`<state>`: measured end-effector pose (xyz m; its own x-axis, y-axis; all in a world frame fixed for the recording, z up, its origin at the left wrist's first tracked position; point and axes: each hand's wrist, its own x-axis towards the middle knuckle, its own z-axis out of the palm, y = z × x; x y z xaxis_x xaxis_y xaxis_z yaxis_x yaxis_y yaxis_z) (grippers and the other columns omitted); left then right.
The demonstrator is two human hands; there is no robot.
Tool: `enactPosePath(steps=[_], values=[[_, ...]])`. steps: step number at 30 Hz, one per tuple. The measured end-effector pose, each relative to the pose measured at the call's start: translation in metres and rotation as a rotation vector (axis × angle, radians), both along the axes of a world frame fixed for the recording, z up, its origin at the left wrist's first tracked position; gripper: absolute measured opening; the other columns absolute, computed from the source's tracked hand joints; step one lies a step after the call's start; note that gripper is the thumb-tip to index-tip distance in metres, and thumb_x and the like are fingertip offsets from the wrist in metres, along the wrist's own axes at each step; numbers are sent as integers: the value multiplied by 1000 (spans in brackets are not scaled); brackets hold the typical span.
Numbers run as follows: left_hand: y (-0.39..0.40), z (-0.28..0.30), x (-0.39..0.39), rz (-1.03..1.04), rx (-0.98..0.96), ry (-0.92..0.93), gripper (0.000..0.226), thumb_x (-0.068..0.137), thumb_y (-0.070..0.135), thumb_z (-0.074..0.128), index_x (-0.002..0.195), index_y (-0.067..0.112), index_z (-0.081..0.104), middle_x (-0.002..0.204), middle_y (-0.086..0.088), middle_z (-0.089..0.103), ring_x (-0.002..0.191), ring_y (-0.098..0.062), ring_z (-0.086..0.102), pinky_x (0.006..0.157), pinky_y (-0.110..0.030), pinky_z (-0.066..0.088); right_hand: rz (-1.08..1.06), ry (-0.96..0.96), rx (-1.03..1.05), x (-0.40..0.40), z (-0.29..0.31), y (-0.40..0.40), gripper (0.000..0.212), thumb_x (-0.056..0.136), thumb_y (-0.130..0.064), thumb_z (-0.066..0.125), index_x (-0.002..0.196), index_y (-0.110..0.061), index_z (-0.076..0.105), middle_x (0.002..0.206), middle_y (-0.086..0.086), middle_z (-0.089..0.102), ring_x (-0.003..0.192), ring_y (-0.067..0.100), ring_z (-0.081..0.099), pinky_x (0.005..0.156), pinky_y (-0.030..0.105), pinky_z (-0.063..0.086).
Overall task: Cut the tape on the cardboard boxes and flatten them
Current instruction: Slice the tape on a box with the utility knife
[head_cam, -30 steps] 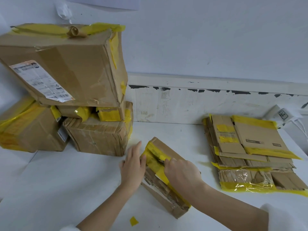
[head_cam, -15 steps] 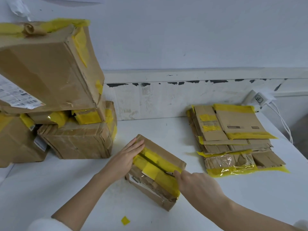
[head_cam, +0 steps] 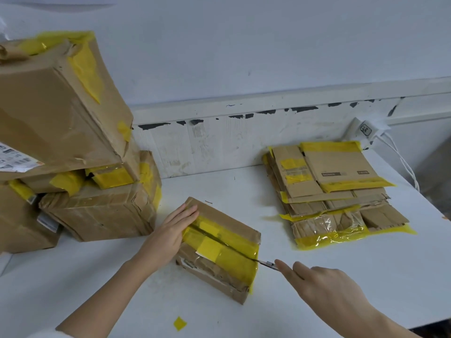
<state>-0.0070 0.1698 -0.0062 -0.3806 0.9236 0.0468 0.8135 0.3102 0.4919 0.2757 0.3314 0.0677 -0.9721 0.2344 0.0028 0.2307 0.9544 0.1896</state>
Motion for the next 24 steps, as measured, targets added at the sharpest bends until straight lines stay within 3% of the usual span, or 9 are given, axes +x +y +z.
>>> enactPosePath(steps=[3, 5, 8, 11, 14, 16, 20, 22, 24], values=[[-14, 10, 12, 132, -15, 146, 48, 91, 12, 29, 134, 18, 50, 142, 15, 36, 133, -3, 26, 106, -27, 22, -3, -21, -109, 7, -17, 14, 74, 16, -9, 90, 89, -19, 79, 49, -7, 49, 28, 14, 32, 37, 16, 8], [-23, 19, 27, 218, -20, 344, 48, 84, 26, 27, 109, 17, 68, 122, 7, 62, 107, -12, 49, 88, -36, 33, 12, -17, -189, 6, -29, 25, 71, 23, -12, 94, 92, -21, 78, 51, -9, 50, 30, 11, 40, 31, 15, 16], [-19, 30, 44, 312, -96, 531, 52, 93, 41, 26, 93, 13, 70, 86, -1, 66, 76, -26, 58, 75, -39, 32, 45, 37, -260, -6, -42, 39, 68, 29, -10, 93, 94, -24, 76, 54, -10, 51, 34, 10, 42, 28, 17, 25], [-3, 29, 46, 158, -164, 567, 70, 98, 49, 10, 117, 9, 64, 107, -10, 65, 96, -31, 58, 83, -45, 43, 120, 140, -283, -18, -57, 50, 85, 33, -2, 86, 110, -25, 59, 58, -8, 52, 38, 10, 44, 29, 20, 30], [2, 22, 43, -34, -236, 467, 67, 99, 50, 10, 133, 11, 53, 137, -4, 52, 127, -26, 46, 102, -36, 28, 181, 267, -343, -19, -73, 51, 75, 49, 4, 72, 115, -21, 46, 62, -7, 52, 44, 10, 46, 39, 18, 35], [3, 19, 40, -37, -253, 415, 66, 98, 51, 10, 134, 14, 52, 134, 0, 54, 127, -19, 42, 102, -32, 24, 182, 316, -420, -14, -87, 50, 71, 54, 7, 68, 117, -20, 48, 63, -5, 53, 47, 11, 48, 45, 17, 38], [4, 24, 44, 5, -254, 385, 65, 99, 50, 10, 131, 14, 54, 124, 0, 58, 117, -13, 41, 97, -32, 28, 154, 267, -492, 6, -111, 48, 69, 46, 5, 88, 107, -23, 69, 64, -6, 56, 48, 11, 53, 44, 17, 41], [4, 27, 51, 90, -246, 403, 68, 99, 50, 8, 128, 14, 58, 116, -1, 62, 109, -16, 50, 90, -36, 37, -30, 288, -705, 11, -107, 43, 57, 68, 0, 80, 110, -32, 59, 71, -7, 59, 55, 15, 57, 48, 20, 41], [8, 31, 64, 266, -286, 389, 69, 98, 51, 10, 124, 14, 62, 106, -5, 65, 96, -25, 61, 75, -44, 46, -351, 343, -828, 3, -103, 47, 25, 93, -16, 56, 112, -31, 52, 72, -16, 54, 62, 16, 54, 55, 25, 37]])
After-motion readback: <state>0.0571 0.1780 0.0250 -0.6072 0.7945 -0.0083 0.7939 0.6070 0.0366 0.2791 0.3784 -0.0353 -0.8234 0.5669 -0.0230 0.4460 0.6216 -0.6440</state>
